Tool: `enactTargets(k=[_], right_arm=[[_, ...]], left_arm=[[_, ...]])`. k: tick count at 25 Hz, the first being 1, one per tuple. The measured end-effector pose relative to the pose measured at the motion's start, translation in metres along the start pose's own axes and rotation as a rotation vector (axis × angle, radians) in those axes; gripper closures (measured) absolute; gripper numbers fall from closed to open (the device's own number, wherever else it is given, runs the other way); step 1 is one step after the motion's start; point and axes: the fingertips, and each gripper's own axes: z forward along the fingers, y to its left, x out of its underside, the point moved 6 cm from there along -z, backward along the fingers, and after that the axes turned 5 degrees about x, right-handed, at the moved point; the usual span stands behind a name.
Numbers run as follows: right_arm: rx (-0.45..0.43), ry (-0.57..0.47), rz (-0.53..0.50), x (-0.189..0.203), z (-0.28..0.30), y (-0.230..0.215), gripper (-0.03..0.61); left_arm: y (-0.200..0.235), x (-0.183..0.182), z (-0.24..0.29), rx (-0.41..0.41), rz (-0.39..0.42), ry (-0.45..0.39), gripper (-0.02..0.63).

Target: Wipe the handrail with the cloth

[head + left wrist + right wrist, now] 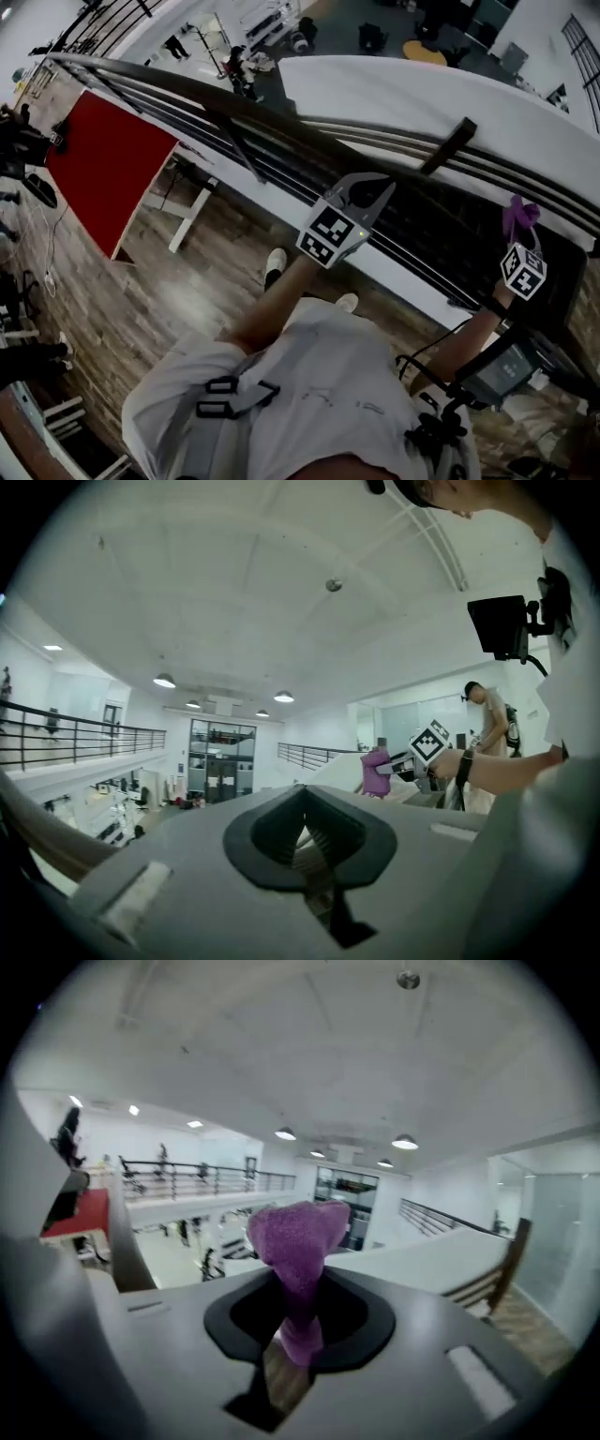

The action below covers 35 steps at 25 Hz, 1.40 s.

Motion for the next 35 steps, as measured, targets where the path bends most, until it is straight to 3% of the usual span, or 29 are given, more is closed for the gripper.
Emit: enactTargets(k=[3, 7, 10, 13, 16, 23, 29, 35], right_arm=[[-0.282, -0.131, -0.001, -0.059, 0.021, 0.130, 0.509], [-0.597, -0.221, -0.048, -0.119, 0.024, 0.288, 0.508], [-0.801, -0.257, -0.103, -0.148, 0.014, 0.408, 0.508], [-0.947, -0.274, -0.131, -0.158, -0.002, 0.491, 0.506], [-1.021, -0.287, -0.142, -0.161, -0.013, 0.544, 0.505], [-1.099, -0.267, -0.133, -0.142, -0.032, 0.632, 0.503], [-1.153, -0.207, -0.123, -0.104, -0.034, 0.702, 0.503], [-1.116, -0.058, -0.055, -0.058, -0.014, 0.729, 0.502]], left_arm=[[0.045, -0.006, -0.050, -0.148, -0.002, -0.017, 0.615], [0.102, -0.016, -0.119, -0.319, -0.022, -0.024, 0.615], [0.143, -0.019, -0.184, -0.453, -0.039, -0.026, 0.615], [0.167, -0.020, -0.231, -0.551, -0.049, -0.033, 0.615], [0.182, -0.021, -0.262, -0.622, -0.060, -0.037, 0.615], [0.211, -0.012, -0.313, -0.718, -0.091, -0.024, 0.615], [0.240, 0.004, -0.349, -0.747, -0.098, -0.012, 0.615], [0.250, 0.018, -0.358, -0.728, -0.114, 0.013, 0.615]])
